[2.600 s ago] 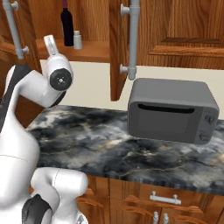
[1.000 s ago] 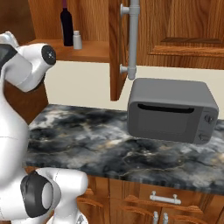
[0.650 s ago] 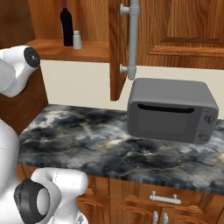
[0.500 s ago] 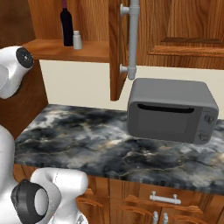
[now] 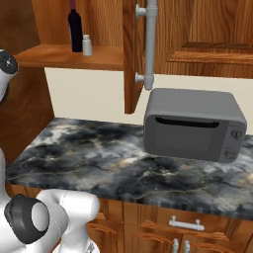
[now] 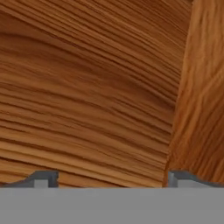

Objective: The dining table condiment station is running low on shaker. Refill the condiment station by opening the cabinet and taking the shaker from the cabinet and placing it on the dining table.

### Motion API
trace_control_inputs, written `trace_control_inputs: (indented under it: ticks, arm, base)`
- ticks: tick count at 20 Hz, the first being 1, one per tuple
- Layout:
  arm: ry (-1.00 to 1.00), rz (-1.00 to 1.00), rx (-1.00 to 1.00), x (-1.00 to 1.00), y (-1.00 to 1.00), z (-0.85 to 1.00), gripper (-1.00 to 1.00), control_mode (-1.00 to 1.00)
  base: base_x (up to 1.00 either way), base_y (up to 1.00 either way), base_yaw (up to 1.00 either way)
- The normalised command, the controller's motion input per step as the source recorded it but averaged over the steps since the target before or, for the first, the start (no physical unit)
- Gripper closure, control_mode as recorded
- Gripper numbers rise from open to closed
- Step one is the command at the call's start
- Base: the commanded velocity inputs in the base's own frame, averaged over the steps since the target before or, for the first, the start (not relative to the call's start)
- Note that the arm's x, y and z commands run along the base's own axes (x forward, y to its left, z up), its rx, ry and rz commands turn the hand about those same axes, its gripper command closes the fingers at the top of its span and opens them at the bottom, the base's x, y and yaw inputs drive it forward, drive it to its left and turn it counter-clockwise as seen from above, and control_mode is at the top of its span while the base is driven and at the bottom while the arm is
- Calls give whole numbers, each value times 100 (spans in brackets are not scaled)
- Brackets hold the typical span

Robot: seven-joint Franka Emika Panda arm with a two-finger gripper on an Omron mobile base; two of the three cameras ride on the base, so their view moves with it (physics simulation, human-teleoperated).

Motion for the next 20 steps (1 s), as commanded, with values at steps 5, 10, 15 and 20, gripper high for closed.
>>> trace_control_inputs:
  ticks: [5,10,15,20]
  arm:
    - [-19,0,-16,-1,51,0,-100,-100]
    - [-15,0,-24,-12,33,-3,-100,-100]
    - [-31,0,-19,-62,-63,-5,-100,-100]
    - [-32,-1,-12,-76,-100,0,-100,-100]
  base:
    - [0,0,0]
    - [0,0,0]
    - [0,0,0]
    - [0,0,0]
